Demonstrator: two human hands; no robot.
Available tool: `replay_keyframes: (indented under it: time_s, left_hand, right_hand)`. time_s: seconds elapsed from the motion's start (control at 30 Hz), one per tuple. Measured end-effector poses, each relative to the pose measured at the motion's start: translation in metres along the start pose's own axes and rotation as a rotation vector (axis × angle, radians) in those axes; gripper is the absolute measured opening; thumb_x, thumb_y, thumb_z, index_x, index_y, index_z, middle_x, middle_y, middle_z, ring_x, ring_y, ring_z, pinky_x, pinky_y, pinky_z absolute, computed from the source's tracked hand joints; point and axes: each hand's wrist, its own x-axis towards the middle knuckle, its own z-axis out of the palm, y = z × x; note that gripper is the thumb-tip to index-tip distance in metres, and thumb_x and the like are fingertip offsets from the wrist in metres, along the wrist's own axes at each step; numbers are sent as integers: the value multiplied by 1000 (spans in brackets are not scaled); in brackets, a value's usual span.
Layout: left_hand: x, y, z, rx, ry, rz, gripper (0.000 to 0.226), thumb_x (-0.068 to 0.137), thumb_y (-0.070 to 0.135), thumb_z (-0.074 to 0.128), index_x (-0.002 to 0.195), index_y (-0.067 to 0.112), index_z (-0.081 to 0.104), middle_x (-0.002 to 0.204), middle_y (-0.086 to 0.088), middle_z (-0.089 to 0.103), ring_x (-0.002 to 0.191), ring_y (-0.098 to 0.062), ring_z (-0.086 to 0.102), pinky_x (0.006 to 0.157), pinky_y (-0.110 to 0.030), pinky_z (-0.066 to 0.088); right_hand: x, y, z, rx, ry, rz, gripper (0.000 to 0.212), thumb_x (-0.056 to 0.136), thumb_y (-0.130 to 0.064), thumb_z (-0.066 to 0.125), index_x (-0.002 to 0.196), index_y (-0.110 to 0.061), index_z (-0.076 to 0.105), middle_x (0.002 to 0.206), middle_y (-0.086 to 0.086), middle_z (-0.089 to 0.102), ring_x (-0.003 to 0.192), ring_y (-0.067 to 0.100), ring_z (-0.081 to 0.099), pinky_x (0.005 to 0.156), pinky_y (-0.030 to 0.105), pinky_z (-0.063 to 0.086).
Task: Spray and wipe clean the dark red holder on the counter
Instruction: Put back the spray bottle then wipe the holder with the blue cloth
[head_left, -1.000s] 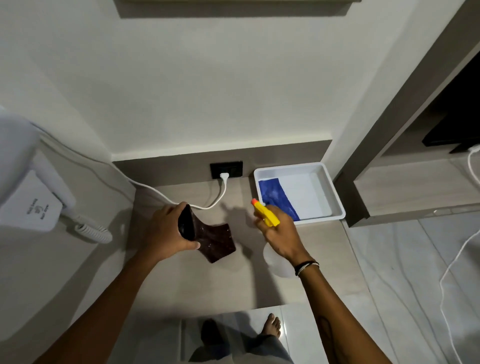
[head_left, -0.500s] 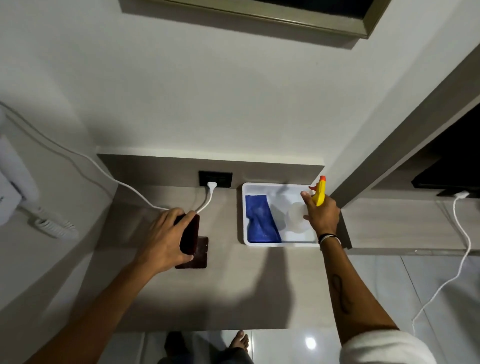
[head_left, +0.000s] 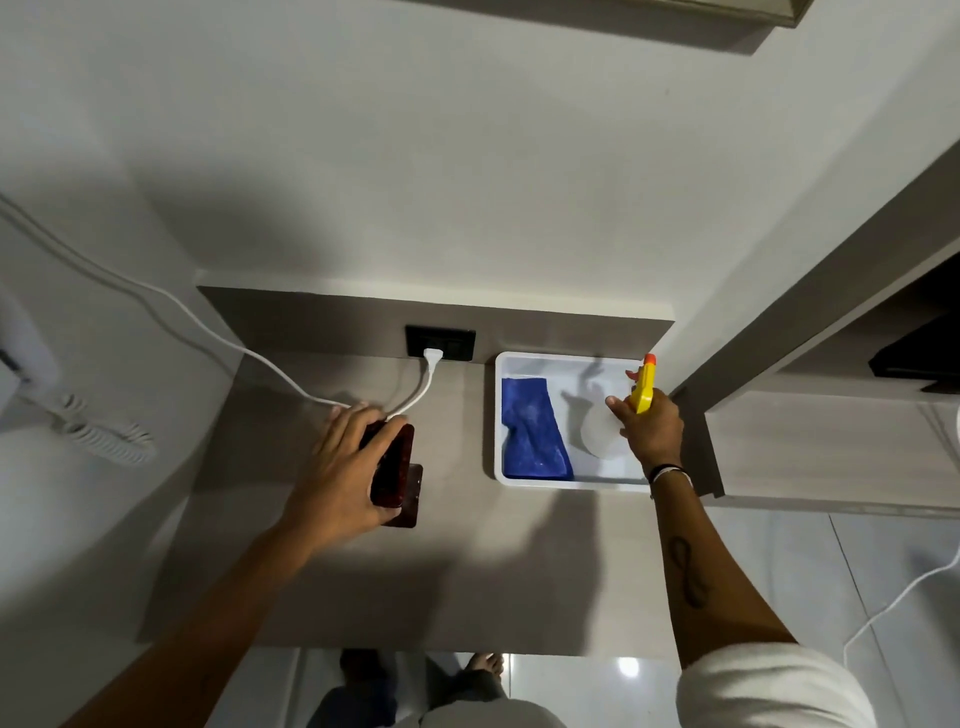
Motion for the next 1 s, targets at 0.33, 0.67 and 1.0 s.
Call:
replay_keyframes:
  time_s: [0.33,0.67,1.0]
  left_hand:
    - [-2,2,2,35,-14,-21,126,61,68,90,164,20,35,159,-13,42,159,-37,24,132,-55,10]
    - [1,-6,18,77,22,-4,124,65,74,81,166,20,31,160,-15,42,159,-39,26,132,-59,13]
    - [0,-11,24,39,60,26,119,63,52,84,164,19,31,160,-12,40,159,-36,24,132,-58,12]
  right_hand:
    - [-92,26,79,-432,81,-498,48,105,-32,62,149,-16,53,152,13,57,141,32,52,118,47,48]
    - [-25,8,131,-963,-439,-480,74,113,-37,39,171,-13,1,180,16,-7,168,36,-4,135,49,11]
    - [-7,38,149,-1007,-409,-503,71,113,-21,37,170,-8,-3,178,22,-10,166,43,-6,136,51,10]
